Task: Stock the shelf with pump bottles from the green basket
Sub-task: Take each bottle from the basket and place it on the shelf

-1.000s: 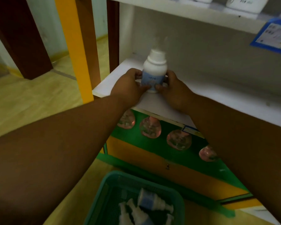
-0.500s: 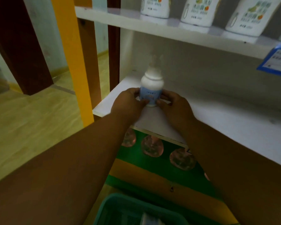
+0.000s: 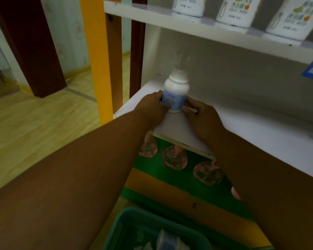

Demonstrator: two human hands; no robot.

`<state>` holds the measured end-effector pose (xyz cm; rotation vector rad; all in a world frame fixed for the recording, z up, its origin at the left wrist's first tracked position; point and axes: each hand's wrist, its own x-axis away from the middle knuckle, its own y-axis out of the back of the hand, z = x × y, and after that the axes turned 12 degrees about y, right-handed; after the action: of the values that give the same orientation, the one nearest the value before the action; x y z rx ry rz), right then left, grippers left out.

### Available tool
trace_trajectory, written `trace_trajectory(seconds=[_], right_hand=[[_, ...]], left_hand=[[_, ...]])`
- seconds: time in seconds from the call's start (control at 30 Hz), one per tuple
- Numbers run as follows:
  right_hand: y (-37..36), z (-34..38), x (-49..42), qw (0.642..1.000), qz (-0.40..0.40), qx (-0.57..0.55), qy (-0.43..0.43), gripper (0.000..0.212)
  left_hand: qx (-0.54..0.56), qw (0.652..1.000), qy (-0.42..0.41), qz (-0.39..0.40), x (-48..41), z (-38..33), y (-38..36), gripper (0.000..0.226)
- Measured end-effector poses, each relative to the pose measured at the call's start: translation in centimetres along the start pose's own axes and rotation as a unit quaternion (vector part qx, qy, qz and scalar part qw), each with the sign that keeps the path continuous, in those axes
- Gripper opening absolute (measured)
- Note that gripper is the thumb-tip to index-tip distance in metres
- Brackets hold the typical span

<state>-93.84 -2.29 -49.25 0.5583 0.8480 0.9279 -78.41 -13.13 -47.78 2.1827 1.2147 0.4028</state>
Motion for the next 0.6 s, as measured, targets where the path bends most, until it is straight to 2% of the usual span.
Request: trace_trajectory(seconds=[0.33, 0.6], right_hand=[[0.01, 0.14, -0.07, 1.0, 0.012, 0.025, 0.005, 0.053], [0.23, 0.51, 0.28, 1.0, 0.004, 0.004, 0.011, 0.048]], left_hand=[[0.027, 0.999, 0.001, -0.025, -0.17, 0.12, -0.62, 0.041], [0.035, 0.998, 0.026, -0.039, -0.1, 0.35, -0.72, 0.055]])
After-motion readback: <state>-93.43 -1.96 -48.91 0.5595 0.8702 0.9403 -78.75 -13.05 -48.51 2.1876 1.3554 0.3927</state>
